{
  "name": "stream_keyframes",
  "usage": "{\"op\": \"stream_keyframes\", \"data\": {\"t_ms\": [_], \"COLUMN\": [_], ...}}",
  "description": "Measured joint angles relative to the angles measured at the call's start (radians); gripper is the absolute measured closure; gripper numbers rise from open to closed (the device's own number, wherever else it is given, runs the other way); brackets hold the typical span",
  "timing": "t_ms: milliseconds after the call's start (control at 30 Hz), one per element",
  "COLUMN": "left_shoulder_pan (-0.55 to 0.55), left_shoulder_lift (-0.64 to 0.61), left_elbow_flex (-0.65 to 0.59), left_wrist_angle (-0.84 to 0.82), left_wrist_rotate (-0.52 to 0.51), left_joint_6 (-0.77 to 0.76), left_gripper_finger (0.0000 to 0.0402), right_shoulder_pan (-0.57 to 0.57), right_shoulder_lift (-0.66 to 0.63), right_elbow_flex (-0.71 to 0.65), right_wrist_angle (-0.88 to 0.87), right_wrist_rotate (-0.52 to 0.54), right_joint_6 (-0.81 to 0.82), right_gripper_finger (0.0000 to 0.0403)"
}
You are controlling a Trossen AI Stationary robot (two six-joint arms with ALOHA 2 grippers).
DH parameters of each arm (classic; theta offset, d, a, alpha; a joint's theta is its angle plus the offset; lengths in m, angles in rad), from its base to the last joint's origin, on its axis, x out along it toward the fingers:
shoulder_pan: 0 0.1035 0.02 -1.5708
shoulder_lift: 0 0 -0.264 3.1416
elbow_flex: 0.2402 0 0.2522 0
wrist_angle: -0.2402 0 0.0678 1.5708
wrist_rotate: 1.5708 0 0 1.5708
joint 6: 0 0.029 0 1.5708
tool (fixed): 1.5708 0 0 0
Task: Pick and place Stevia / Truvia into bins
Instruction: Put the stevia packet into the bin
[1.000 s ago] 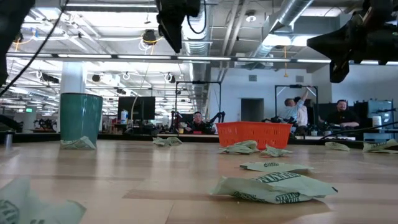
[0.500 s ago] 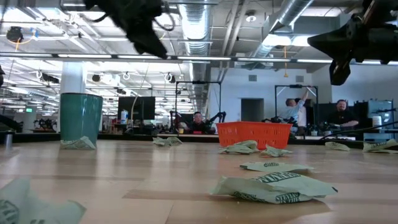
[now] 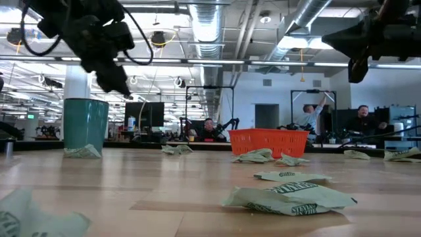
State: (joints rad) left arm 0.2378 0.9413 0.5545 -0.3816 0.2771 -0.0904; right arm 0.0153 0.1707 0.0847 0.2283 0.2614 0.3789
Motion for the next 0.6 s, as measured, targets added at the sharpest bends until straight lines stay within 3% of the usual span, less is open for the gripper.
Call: {"op": "stream_keyframes", "data": {"t_ms": [200, 300, 467, 600], "left_shoulder_pan": [-0.149, -0.197, -0.228, -0.229], "left_shoulder_lift": [0.006, 0.006, 0.006, 0.006], "left_elbow_flex": [0.0, -0.001, -0.001, -0.001], "left_wrist_angle": [-0.142, -0.178, -0.174, -0.179], "left_wrist_rotate": [-0.177, -0.244, -0.264, -0.265], "left_joint_6": [-0.031, -0.057, -0.067, -0.088], "left_gripper_finger": [0.0248, 0.0248, 0.0248, 0.0248], "right_shoulder_pan": [-0.037, -0.062, -0.112, -0.172], "right_shoulder_lift": [0.101, 0.164, 0.315, 0.455], "right_elbow_flex": [0.089, 0.172, 0.333, 0.423], "right_wrist_angle": [-0.167, -0.337, -0.719, -0.909], "right_wrist_rotate": [0.047, 0.1, 0.19, 0.156], "right_joint_6": [-0.072, -0.06, 0.092, 0.236], "right_gripper_finger": [0.0403, 0.0403, 0.0403, 0.0403]}}
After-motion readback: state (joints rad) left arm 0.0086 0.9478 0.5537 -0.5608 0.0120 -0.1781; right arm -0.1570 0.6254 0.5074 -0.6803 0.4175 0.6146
